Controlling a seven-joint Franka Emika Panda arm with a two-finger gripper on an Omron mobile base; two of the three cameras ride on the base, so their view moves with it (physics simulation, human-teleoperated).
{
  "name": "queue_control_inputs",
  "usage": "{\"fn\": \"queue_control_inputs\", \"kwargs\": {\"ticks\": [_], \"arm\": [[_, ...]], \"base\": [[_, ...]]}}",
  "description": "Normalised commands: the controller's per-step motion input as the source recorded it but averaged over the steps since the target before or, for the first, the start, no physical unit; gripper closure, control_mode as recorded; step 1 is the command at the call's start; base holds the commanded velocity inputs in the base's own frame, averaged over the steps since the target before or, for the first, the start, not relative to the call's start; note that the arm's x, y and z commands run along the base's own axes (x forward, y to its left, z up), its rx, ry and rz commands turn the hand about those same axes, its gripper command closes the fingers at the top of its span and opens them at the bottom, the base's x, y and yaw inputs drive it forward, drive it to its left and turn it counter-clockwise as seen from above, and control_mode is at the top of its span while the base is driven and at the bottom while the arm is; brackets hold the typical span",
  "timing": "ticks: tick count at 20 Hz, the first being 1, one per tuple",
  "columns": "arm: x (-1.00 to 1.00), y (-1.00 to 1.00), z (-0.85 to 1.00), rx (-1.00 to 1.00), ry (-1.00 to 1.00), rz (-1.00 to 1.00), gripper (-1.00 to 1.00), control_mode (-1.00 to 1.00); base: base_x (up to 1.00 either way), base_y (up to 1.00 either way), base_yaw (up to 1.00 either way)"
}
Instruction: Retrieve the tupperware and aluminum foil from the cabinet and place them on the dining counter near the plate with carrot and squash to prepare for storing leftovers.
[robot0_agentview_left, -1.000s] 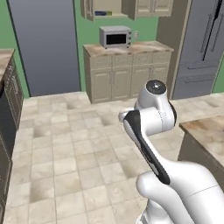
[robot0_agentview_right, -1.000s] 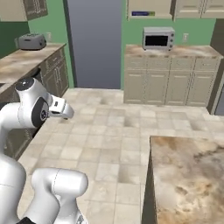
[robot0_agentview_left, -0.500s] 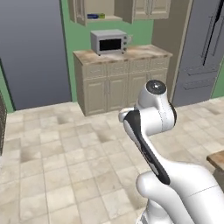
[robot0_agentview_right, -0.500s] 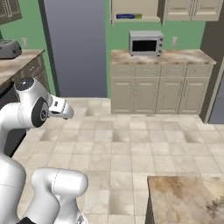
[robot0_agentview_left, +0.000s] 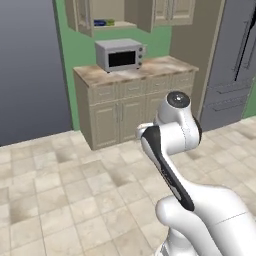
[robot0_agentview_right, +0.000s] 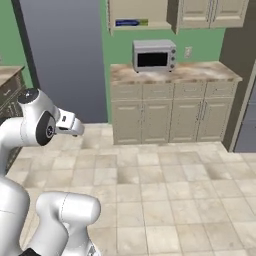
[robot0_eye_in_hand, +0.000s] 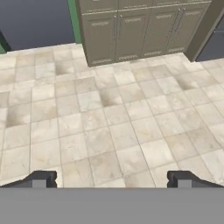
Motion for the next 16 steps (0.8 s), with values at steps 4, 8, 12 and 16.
{"fn": "queue_control_inputs", "kwargs": {"ticks": [4, 8, 12, 16], "arm": [[0.00, 0.00, 0.00, 0.00, 0.00, 0.00, -1.00, 1.00], [0.00, 0.00, 0.00, 0.00, 0.00, 0.00, -1.00, 1.00], [0.00, 0.00, 0.00, 0.00, 0.00, 0.00, -1.00, 1.00], [0.00, 0.00, 0.00, 0.00, 0.00, 0.00, -1.00, 1.00]], "base": [[1.00, -0.15, -0.07], [1.00, -0.27, 0.00], [1.00, -0.47, 0.00], [1.00, -0.74, 0.01]]}}
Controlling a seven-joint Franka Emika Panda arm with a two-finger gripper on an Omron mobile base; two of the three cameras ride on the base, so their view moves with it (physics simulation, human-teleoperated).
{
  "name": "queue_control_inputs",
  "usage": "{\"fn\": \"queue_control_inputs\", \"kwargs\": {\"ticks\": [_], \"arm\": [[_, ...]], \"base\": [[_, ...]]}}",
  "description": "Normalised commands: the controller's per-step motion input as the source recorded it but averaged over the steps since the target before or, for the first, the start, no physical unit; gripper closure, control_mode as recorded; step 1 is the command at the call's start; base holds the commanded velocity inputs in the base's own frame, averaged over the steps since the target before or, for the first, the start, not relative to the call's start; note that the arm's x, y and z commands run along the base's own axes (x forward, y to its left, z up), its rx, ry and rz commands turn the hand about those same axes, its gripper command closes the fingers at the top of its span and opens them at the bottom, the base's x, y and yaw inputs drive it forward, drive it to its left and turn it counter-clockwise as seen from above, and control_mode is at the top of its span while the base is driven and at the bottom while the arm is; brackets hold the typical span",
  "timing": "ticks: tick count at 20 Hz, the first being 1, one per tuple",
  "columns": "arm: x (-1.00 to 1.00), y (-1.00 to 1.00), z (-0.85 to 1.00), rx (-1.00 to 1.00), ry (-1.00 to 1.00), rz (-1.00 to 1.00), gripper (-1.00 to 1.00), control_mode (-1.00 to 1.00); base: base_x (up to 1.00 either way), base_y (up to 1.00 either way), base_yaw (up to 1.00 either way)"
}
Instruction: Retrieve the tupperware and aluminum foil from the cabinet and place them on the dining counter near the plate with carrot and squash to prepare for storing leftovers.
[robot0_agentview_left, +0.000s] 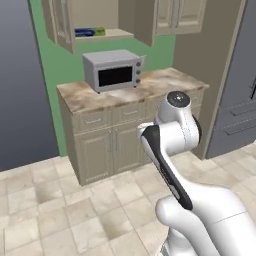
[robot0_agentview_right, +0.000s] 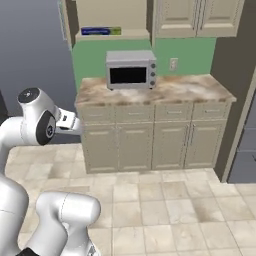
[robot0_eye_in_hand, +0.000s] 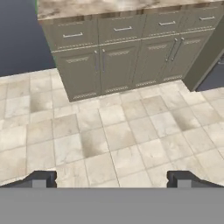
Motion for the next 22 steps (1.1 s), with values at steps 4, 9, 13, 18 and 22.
{"fn": "queue_control_inputs", "kwargs": {"ticks": [4, 9, 13, 18, 22], "arm": [[0.00, 0.00, 0.00, 0.00, 0.00, 0.00, -1.00, 1.00], [0.00, 0.00, 0.00, 0.00, 0.00, 0.00, -1.00, 1.00], [0.00, 0.00, 0.00, 0.00, 0.00, 0.00, -1.00, 1.00], [0.00, 0.00, 0.00, 0.00, 0.00, 0.00, -1.00, 1.00], [0.00, 0.00, 0.00, 0.00, 0.00, 0.00, -1.00, 1.00]], "base": [[1.00, -0.77, 0.12], [0.99, -0.39, 0.29], [1.00, -0.08, 0.31], [0.85, -0.04, 0.25], [0.92, -0.16, 0.13]]}}
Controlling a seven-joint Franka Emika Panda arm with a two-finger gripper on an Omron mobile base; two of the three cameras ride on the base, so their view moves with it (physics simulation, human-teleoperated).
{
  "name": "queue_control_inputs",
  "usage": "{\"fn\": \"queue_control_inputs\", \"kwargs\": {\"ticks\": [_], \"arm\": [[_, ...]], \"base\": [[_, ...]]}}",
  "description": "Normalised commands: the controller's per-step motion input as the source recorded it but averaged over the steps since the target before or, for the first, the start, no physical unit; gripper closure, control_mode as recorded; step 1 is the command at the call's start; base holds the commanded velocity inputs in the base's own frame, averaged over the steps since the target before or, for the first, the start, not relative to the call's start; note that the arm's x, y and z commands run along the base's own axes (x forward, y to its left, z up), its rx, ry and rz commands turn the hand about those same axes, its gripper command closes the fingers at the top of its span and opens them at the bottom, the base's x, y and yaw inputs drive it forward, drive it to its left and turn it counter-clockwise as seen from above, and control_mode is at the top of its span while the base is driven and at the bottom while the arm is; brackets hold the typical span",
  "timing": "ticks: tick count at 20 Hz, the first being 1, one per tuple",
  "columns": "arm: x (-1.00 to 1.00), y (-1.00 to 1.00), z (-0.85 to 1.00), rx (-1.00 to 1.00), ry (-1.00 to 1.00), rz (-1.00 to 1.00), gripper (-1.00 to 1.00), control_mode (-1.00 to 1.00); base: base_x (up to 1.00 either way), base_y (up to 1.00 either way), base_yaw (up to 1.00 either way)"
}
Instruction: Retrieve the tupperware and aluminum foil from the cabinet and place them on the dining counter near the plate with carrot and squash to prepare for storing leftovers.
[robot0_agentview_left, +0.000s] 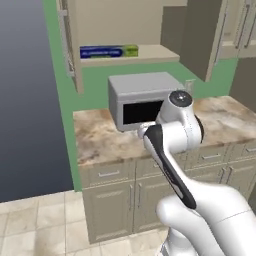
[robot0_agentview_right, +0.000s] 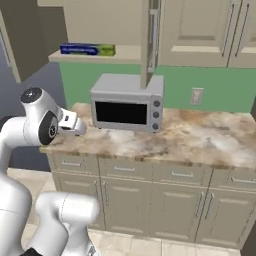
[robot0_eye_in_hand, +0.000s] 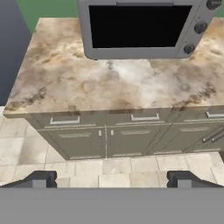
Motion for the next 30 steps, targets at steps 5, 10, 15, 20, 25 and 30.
{"fn": "queue_control_inputs", "kwargs": {"ticks": [5, 10, 15, 20, 25, 30], "arm": [[0.00, 0.00, 0.00, 0.00, 0.00, 0.00, -1.00, 1.00], [0.00, 0.00, 0.00, 0.00, 0.00, 0.00, -1.00, 1.00], [0.02, -0.05, 0.00, 0.01, -0.04, 0.02, -1.00, -1.00], [0.00, -0.15, 0.18, 0.01, -0.27, 0.12, -1.00, -1.00], [0.00, -0.03, 0.67, 0.00, -0.27, 0.13, -1.00, -1.00], [0.07, 0.00, 0.86, 0.00, -0.12, 0.08, -1.00, -1.00]], "base": [[0.93, -0.26, 0.07], [0.87, -0.23, 0.06], [0.39, -0.18, 0.05], [0.00, 0.00, 0.00], [0.00, 0.00, 0.00], [0.00, 0.00, 0.00]]}}
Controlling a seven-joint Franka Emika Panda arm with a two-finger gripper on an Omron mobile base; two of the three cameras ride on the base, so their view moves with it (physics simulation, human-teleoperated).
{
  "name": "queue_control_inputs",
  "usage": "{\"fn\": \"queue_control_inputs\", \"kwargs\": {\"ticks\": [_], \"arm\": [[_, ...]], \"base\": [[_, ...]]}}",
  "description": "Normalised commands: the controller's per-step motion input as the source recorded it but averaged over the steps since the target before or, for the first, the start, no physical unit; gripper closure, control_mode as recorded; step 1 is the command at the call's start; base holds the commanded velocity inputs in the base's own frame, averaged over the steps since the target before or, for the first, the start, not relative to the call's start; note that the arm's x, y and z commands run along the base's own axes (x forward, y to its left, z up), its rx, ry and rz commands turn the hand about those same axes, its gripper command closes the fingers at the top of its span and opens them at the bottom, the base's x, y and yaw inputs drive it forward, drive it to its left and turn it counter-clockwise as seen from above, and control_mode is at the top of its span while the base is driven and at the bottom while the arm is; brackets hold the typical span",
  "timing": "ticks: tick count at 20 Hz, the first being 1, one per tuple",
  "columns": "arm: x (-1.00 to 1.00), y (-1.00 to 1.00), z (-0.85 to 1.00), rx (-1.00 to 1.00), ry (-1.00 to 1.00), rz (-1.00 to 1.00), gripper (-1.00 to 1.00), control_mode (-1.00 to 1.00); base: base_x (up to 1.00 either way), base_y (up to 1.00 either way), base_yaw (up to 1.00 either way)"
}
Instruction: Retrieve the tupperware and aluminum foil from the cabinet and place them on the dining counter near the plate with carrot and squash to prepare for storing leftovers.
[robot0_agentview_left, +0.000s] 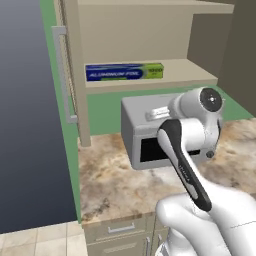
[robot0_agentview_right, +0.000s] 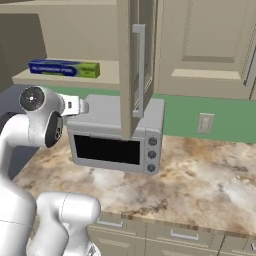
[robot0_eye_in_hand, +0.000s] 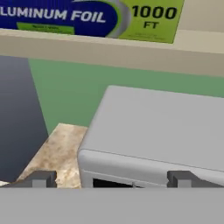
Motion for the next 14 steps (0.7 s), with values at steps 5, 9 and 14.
{"fn": "queue_control_inputs", "kwargs": {"ticks": [5, 9, 14], "arm": [[0.17, -0.04, 0.88, -0.03, 0.00, 0.00, -1.00, -1.00], [0.09, -0.23, 0.50, -0.02, 0.00, 0.00, -1.00, -1.00], [0.05, -0.48, 0.03, 0.00, 0.00, 0.00, -1.00, -1.00]], "base": [[0.00, 0.00, 0.00], [0.00, 0.00, 0.00], [0.00, 0.00, 0.00]]}}
